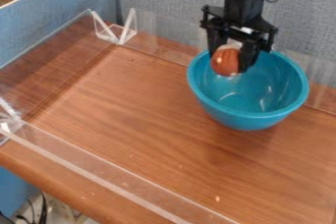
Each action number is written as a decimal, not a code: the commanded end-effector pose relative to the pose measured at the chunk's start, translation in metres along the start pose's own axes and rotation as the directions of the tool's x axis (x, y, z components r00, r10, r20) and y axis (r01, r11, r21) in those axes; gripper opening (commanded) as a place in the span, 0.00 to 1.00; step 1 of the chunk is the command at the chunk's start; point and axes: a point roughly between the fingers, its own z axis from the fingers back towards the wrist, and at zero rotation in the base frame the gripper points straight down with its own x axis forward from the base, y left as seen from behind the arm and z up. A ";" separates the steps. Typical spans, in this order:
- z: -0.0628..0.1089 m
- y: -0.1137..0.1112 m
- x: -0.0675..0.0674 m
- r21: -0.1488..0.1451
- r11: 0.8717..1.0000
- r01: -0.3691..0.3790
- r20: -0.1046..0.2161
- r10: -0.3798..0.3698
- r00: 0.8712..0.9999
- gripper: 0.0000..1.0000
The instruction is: Remove the mushroom from inside the blue bowl and put it on the table
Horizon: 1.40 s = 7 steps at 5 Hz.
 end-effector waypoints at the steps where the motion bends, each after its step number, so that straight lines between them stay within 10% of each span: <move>1: 0.041 0.010 -0.001 0.012 1.000 -0.011 0.106 0.009 0.994 0.00; 7: 0.057 0.038 -0.022 0.024 0.999 -0.042 0.116 0.039 0.993 0.00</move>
